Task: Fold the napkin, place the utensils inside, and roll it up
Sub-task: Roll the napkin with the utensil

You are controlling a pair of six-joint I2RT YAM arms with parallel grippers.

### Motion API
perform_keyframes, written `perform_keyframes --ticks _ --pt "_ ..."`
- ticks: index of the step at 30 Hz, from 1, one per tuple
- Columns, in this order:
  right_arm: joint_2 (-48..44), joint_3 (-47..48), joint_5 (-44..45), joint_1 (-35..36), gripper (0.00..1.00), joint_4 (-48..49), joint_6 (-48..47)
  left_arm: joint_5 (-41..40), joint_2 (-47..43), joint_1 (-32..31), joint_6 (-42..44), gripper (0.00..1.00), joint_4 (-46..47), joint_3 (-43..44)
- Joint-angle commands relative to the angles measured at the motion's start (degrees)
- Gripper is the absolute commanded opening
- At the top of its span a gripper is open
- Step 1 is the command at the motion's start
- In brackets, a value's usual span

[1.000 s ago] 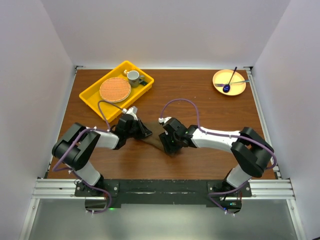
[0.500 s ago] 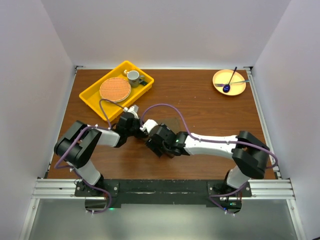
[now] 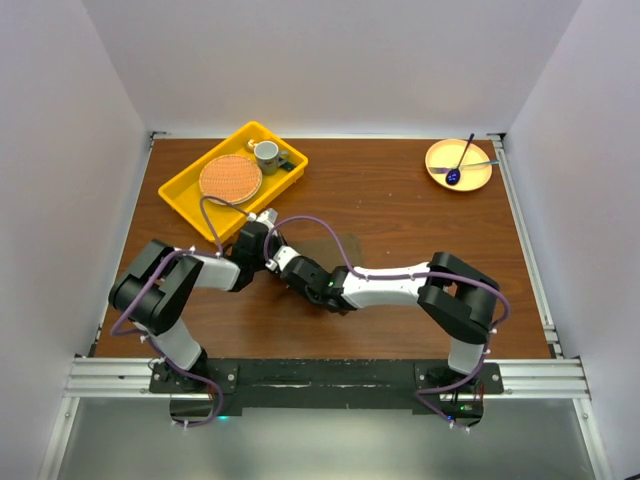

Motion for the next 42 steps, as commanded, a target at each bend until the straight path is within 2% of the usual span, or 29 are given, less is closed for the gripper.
perform_keyframes --ticks 1,2,4,5,8,9,15,18,20,23,30,35,42 --pt "1.11 0.36 0.59 -0.09 0.26 2.01 1.84 -2.02 1.45 0.99 3.83 0.04 -7.97 0.22" --pt "0.5 -0.95 -0.29 -0.87 0.21 3.05 2.28 -1.67 0.66 1.08 4.01 0.04 -8.15 0.49" --pt "-0.03 -2.36 -5.55 -2.01 0.19 4.46 4.3 -1.4 -0.66 1.08 4.1 0.04 -9.38 1.36" --pt "-0.38 -3.5 -7.66 -3.33 0.15 4.73 5.09 -1.32 -1.19 1.08 4.27 0.05 -9.9 1.63" --pt "-0.64 -5.7 -17.06 -6.66 0.04 6.57 8.51 -1.14 -4.0 1.25 4.01 0.12 -11.66 3.03" --pt "-0.99 -6.23 -22.39 -7.64 0.03 7.1 10.53 -1.05 -4.96 1.34 3.92 0.17 -12.89 3.99" --pt "-0.21 -9.05 -37.37 -14.58 0.0 11.68 18.0 -6.14 -15.5 2.31 6.37 0.44 -23.06 10.05" --pt "1.99 -9.75 -45.46 -16.69 0.0 14.66 21.0 -9.83 -21.04 2.83 8.66 0.49 -26.95 12.43" --pt "3.39 -10.8 -49.75 -18.09 0.0 17.29 22.58 -11.07 -24.3 3.1 9.81 0.49 -30.03 13.06" --pt "5.59 -12.55 -56.43 -20.47 0.0 21.68 27.4 -8.8 -27.2 3.1 9.28 0.47 -28.99 11.48" --pt "12.89 -15.9 -67.7 -25.13 0.02 32.32 34.53 -1.67 -24.76 3.1 4.1 0.34 -14.6 1.56" --pt "14.38 -16.69 -68.06 -26.63 0.01 32.95 35.94 0.18 -20.09 3.1 2.25 0.31 -6.84 -1.79" --pt "13.51 -16.52 -67.45 -26.89 0.0 31.9 36.91 -1.57 -17.11 3.1 1.64 0.3 0.1 -4.96"
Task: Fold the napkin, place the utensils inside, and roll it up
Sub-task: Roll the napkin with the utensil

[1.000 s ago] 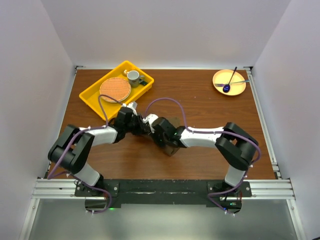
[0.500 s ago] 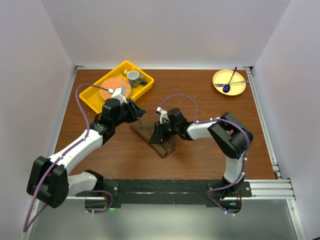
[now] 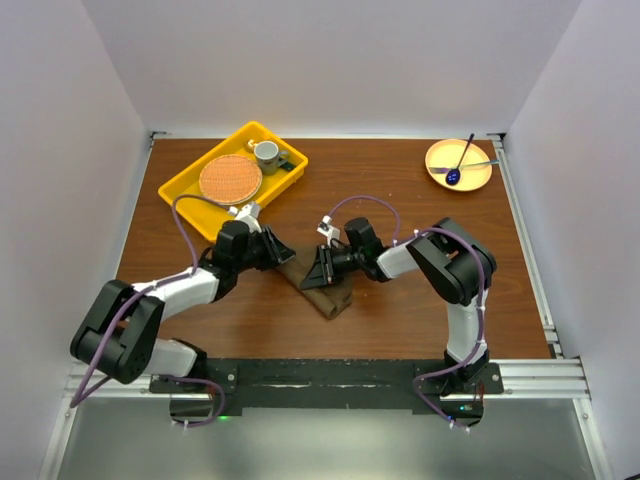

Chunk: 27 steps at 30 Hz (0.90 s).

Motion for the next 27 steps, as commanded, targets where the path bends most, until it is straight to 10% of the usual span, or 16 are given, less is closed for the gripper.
perform_keyframes --ticks 1,15,27 --pt "2.97 -3.23 3.72 0.25 0.0 -10.9 -1.07 -0.46 1.52 0.21 -1.14 0.3 10.44 -2.03" --pt "-2.3 0.63 11.0 0.43 0.0 -26.69 -7.3 -5.56 16.1 0.39 -1.41 0.18 20.92 -5.46" --pt "-9.59 12.23 30.42 6.65 0.39 -50.77 -19.35 -6.35 19.36 0.3 -0.79 0.04 15.03 -4.5"
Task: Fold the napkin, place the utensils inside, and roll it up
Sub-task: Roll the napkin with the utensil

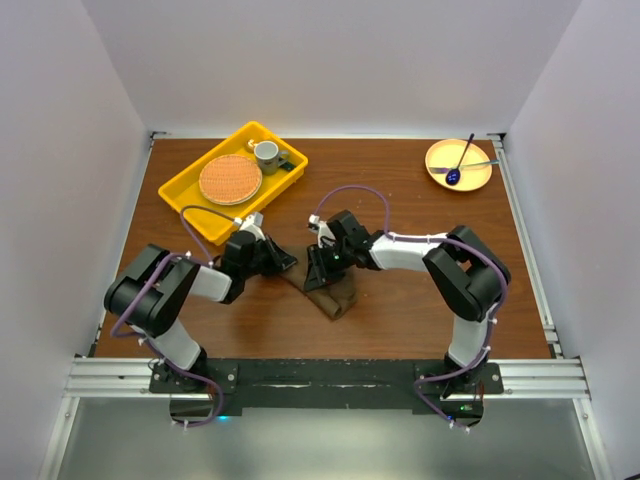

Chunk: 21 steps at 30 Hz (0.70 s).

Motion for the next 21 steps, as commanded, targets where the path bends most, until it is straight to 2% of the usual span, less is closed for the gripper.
perform_keyframes --ticks 1,4,9,16,21 --pt "-3.04 4.62 16.81 3.5 0.44 -19.91 -7.88 -4.56 2.77 0.34 2.18 0.04 -7.44 0.4" --pt "-4.71 8.67 25.6 7.45 0.56 -25.37 -9.55 -4.21 3.48 0.34 2.45 0.04 -8.59 1.01" --pt "-6.12 12.81 41.05 13.33 0.7 -29.51 -11.31 -2.81 4.27 0.34 1.57 0.03 -8.77 1.37" --pt "-2.18 17.73 53.11 20.11 0.77 -28.02 -10.61 -0.87 3.39 0.34 0.78 0.03 -11.57 2.51" --pt "2.91 19.67 55.15 22.75 0.8 -24.77 -9.38 0.1 2.08 0.35 -0.01 0.03 -13.59 3.04"
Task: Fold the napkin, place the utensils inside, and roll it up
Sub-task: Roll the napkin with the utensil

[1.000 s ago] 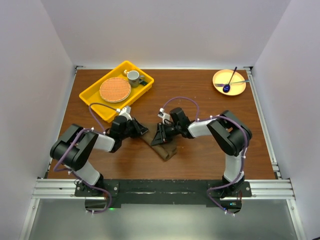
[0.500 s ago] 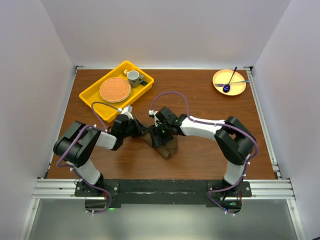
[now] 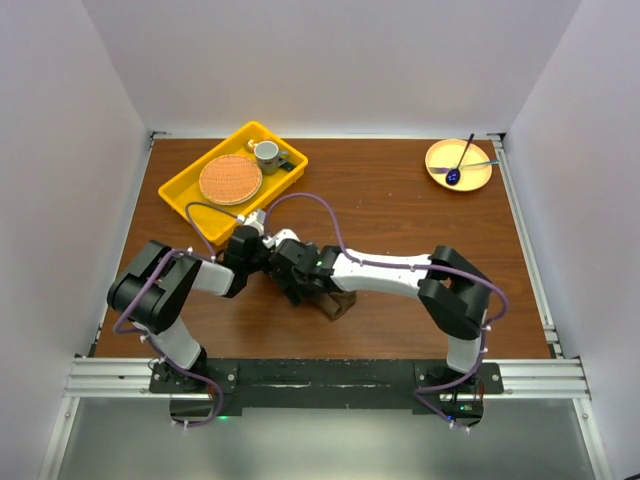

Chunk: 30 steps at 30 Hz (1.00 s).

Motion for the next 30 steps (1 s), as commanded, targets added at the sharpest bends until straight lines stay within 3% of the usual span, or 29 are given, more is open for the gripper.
perform_keyframes --ticks 1,6,8,11,13,14,18,20,21,24,28,30 --pt "4.26 3.02 6.32 1.64 0.8 2.03 1.61 -0.87 0.35 0.28 0.58 0.03 -9.62 -0.26" --pt "7.25 3.2 10.1 2.17 0.73 3.26 3.81 0.28 -0.88 0.28 -0.74 0.03 -9.71 -0.43" --pt "6.82 2.32 10.63 2.08 0.63 3.7 4.78 0.72 -1.76 0.28 -1.44 0.03 -9.97 -0.52" --pt "4.36 -0.92 9.93 1.91 0.29 5.54 5.66 0.37 -4.3 0.37 -2.15 0.05 -10.59 -1.31" --pt "2.35 -3.74 7.65 1.64 0.23 6.77 5.75 -0.25 -7.63 0.45 -2.67 0.1 -11.64 -1.84" --pt "1.55 -4.79 6.08 0.94 0.15 8.78 5.58 -0.42 -8.87 0.54 -2.68 0.12 -12.17 -1.84" --pt "-2.32 -12.87 -11.27 -3.62 0.0 16.7 5.22 -4.45 -17.3 0.54 -0.92 0.27 -19.87 0.34" --pt "-3.55 -16.64 -18.08 -7.91 0.0 21.43 5.31 -6.3 -22.58 0.45 1.1 0.32 -22.88 2.45" --pt "-3.56 -17.62 -26.98 -9.42 0.0 22.76 5.31 -7.53 -24.25 0.45 1.71 0.33 -25.42 3.07" --pt "-1.98 -20.35 -40.03 -15.13 0.0 28.21 6.01 -8.33 -29.0 0.45 3.21 0.34 -28.07 4.75" --pt "2.32 -22.99 -56.73 -21.02 0.0 36.97 10.31 -4.92 -30.33 0.37 1.81 0.36 -24.05 3.09" --pt "4.95 -25.27 -60.63 -22.61 0.0 40.6 14.44 -1.66 -27.8 0.37 0.58 0.36 -20.19 1.85"
